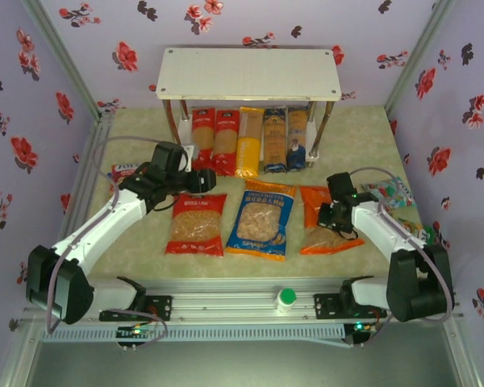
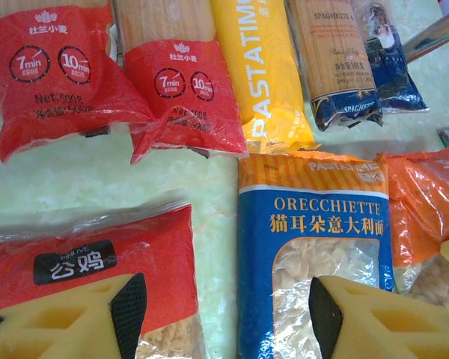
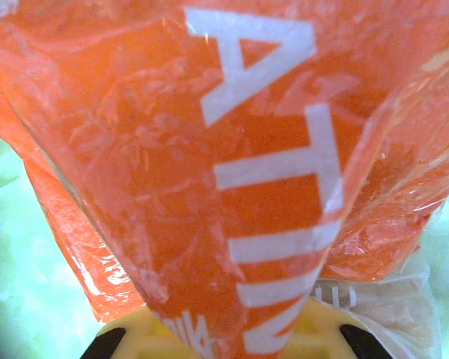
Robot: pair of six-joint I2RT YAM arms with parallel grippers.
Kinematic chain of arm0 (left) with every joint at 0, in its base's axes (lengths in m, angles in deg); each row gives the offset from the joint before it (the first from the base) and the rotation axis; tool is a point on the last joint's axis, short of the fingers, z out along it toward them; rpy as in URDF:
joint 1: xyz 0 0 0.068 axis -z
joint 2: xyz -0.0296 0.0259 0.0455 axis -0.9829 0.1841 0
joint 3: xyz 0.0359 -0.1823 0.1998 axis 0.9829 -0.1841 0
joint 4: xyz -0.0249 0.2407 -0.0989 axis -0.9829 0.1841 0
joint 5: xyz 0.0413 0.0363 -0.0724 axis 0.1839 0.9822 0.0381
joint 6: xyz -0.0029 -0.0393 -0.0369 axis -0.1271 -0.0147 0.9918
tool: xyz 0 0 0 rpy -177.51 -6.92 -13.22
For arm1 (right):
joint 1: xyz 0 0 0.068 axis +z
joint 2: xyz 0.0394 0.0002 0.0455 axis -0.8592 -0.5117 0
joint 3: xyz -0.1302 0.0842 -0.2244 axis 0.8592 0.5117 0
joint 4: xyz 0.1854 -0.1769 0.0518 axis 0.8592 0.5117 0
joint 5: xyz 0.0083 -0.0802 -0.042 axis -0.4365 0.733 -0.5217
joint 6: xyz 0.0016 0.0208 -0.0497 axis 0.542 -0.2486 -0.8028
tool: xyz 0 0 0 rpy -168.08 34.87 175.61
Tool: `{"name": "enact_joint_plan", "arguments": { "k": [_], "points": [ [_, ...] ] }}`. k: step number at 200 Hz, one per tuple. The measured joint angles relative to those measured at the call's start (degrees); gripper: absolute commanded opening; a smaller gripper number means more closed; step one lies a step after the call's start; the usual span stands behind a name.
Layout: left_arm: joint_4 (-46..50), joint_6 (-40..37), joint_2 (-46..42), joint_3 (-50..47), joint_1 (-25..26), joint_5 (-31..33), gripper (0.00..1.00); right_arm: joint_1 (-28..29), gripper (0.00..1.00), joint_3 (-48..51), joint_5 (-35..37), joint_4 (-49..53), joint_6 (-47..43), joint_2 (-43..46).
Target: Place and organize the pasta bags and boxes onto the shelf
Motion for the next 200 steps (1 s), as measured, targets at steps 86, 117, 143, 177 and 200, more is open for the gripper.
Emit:
{"name": "enact_joint_plan", "arguments": {
  "k": [86, 117, 143, 177, 200],
  "points": [
    [-0.13, -0.68, 1.97, 2.01, 0.0, 0.0, 0.61, 0.0, 0.0, 0.13, 2.01, 3.26, 0.0, 6.67],
    [-0.15, -0.79, 1.97, 2.01, -0.04, 0.0, 0.61, 0.0, 0.0, 0.04, 3.41, 5.05, -0.02, 8.94],
    [-0.15, -0.94, 1.97, 2.01, -0.26, -0.02, 0.61, 0.0, 0.0, -0.72, 4.57, 6.95, 0.0, 11.06],
    [-0.17, -1.33, 1.97, 2.01, -0.66, 0.0, 0.61, 0.0, 0.0, -2.03, 6.05, 8.52, -0.02, 13.44],
    [-0.26, -1.66, 2.19, 2.01, -0.83, -0.02, 0.61, 0.0, 0.0, -3.1, 7.23, 9.77, -0.26, 14.43]
  ]
}}
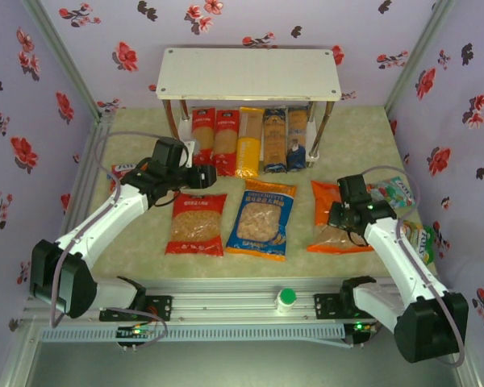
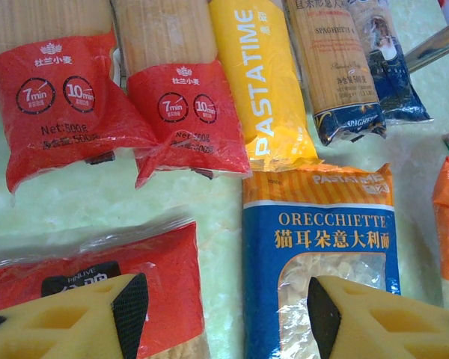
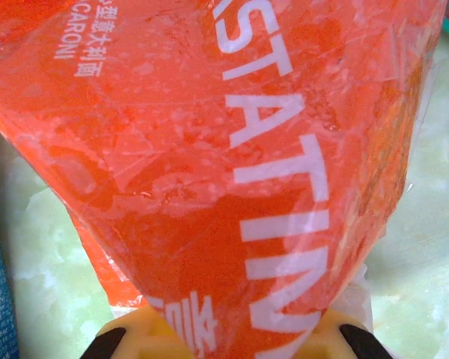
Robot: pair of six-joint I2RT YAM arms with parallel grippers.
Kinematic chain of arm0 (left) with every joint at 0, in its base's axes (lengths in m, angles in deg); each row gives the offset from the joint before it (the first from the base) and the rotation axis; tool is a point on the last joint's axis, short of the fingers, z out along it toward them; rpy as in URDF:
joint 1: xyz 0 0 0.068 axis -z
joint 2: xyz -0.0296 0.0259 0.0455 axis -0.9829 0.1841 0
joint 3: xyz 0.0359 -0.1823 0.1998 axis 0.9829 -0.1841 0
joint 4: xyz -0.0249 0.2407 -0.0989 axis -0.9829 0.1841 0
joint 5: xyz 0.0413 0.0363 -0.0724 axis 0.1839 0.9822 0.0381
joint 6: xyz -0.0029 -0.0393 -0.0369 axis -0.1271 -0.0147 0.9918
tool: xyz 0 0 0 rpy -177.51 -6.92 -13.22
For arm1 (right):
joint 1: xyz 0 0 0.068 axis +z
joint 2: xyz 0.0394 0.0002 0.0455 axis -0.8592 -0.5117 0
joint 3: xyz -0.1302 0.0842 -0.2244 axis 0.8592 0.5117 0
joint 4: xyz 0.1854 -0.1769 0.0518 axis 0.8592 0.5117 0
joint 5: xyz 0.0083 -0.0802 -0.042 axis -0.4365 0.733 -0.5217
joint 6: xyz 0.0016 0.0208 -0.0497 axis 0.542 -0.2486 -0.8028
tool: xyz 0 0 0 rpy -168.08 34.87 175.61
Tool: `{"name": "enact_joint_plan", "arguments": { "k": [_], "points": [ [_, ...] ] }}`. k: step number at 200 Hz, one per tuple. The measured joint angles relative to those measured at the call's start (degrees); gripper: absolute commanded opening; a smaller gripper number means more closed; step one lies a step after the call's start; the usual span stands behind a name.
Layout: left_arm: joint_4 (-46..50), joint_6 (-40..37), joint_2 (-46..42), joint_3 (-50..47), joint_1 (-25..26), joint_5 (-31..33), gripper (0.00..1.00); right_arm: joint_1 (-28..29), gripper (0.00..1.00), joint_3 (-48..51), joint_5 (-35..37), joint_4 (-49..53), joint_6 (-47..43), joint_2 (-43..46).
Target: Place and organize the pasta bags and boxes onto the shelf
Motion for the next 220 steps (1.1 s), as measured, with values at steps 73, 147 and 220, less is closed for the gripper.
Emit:
{"name": "enact_joint_plan", "arguments": {
  "k": [73, 147, 220],
  "points": [
    [-0.07, -0.9, 0.46, 2.6, -0.83, 0.02, 0.61, 0.0, 0.0, -18.8, 5.33, 8.96, -2.89, 4.37],
    [-0.04, -1.55, 0.48, 4.13, -0.94, 0.02, 0.61, 0.0, 0.0, -43.56, 5.29, 7.3, -7.28, 1.18],
    [0.57, -2.05, 0.46, 5.07, -0.94, 0.02, 0.61, 0.0, 0.0, -58.9, 1.14, -1.77, -10.23, -15.78]
  ]
}}
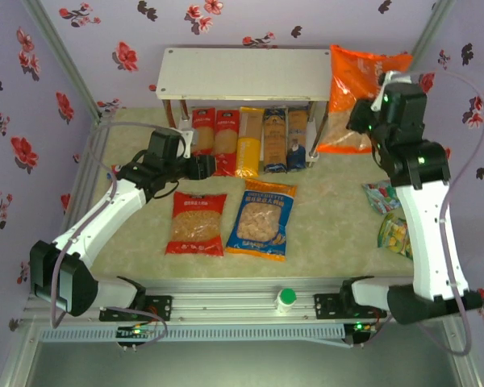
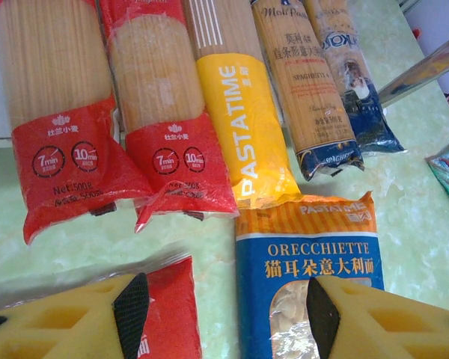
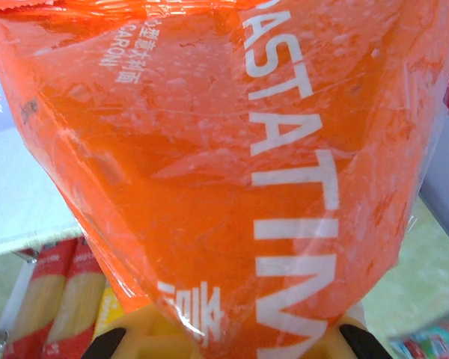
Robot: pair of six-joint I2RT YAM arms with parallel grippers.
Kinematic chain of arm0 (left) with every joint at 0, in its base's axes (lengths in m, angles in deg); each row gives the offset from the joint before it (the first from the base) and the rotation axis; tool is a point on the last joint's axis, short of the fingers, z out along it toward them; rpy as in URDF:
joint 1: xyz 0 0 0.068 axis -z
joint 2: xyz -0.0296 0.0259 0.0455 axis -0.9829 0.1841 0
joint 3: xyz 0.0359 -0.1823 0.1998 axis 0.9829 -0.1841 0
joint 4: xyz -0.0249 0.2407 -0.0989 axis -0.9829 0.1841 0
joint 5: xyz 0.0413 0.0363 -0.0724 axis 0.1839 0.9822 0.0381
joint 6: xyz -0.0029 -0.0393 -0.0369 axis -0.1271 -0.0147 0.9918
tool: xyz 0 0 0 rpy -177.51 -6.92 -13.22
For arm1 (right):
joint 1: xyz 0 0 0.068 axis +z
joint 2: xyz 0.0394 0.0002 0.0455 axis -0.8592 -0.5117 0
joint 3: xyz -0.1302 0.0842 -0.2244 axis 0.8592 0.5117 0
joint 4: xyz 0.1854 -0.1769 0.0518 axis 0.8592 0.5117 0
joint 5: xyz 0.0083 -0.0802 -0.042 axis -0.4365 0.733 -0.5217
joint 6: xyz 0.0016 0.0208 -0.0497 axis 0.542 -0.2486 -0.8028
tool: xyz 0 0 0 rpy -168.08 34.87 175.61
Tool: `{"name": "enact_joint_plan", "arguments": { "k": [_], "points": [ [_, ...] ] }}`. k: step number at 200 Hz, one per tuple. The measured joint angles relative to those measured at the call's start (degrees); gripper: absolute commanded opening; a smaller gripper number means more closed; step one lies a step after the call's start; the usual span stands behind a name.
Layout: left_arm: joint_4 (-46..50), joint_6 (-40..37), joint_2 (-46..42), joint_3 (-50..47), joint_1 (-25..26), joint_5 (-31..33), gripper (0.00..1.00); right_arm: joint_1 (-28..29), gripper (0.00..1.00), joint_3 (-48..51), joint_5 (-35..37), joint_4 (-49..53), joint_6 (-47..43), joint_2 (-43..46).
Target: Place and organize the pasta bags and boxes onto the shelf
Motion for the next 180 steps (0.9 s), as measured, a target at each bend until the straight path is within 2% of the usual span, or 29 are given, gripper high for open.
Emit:
{"name": "enact_joint_plan", "arguments": {
  "k": [66, 107, 180],
  "points": [
    [1.14, -0.2, 0.0, 1.25, -0.11, 0.04, 0.61, 0.0, 0.0, -11.87, -4.11, -5.92, -0.39, -12.0],
    [1.36, -0.28, 0.0, 1.44, -0.11, 0.07, 0.61, 0.11, 0.0, -13.97, -5.84, -10.93, 0.37, -16.92],
    [1.97, -0.31, 0.61, 2.43, -0.15, 0.46, 0.6, 2.14, 0.0, -20.09, -5.7, -13.84, 0.83, -25.99]
  ]
}}
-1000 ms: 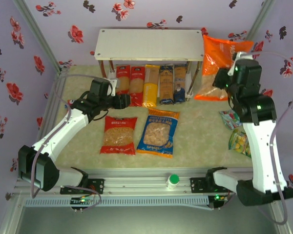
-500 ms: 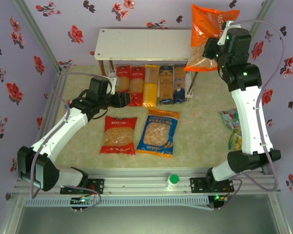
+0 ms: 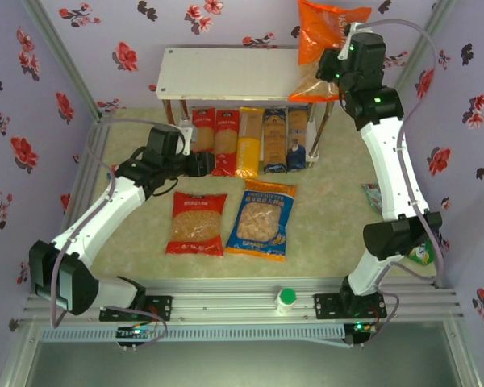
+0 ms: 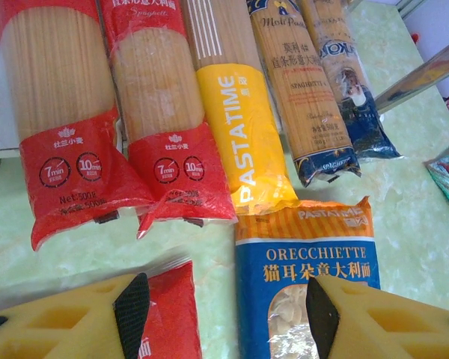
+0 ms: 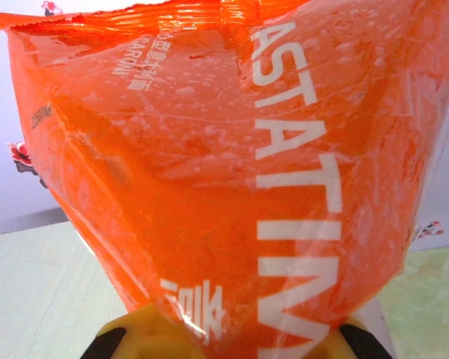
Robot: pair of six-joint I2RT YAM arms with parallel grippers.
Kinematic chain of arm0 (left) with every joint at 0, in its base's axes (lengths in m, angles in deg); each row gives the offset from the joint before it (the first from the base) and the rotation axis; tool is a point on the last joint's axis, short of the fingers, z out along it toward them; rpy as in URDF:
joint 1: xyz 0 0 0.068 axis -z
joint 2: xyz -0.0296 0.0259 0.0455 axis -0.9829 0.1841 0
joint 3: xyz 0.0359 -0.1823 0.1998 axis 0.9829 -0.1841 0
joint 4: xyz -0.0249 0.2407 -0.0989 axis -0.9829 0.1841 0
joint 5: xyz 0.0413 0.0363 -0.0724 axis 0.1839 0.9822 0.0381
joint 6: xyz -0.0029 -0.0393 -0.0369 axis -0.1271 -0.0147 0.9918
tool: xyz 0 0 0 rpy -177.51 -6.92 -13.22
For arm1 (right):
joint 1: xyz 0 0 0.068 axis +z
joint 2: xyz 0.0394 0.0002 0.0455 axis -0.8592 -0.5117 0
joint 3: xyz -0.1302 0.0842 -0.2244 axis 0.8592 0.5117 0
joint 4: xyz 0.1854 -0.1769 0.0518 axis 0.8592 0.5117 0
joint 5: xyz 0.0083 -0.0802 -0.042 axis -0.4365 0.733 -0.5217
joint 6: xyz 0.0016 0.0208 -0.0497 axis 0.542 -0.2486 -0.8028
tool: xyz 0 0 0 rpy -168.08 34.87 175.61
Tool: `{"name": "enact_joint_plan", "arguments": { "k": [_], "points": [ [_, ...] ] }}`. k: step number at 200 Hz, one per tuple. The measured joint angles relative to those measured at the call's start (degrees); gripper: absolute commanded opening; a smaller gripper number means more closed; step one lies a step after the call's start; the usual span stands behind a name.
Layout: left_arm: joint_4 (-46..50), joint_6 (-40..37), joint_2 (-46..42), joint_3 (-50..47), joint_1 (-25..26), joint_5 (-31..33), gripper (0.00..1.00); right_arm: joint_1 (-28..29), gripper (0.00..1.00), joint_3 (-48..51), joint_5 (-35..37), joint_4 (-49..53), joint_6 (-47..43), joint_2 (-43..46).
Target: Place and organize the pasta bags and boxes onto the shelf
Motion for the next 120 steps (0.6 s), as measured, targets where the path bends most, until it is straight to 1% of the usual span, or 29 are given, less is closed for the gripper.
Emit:
{"name": "enact_joint_plan", "arguments": {
  "k": [45, 120],
  "points": [
    [0.0, -0.02, 0.46, 0.0, -0.46, 0.24, 0.6, 0.74, 0.0, -1.46, 0.68, -1.73, -0.2, -2.89],
    [0.09, -0.92, 1.33, 0.0, -1.14, 0.26, 0.62, 0.72, 0.0, -0.76, 3.41, -3.98, 0.5, -4.07]
  ]
}}
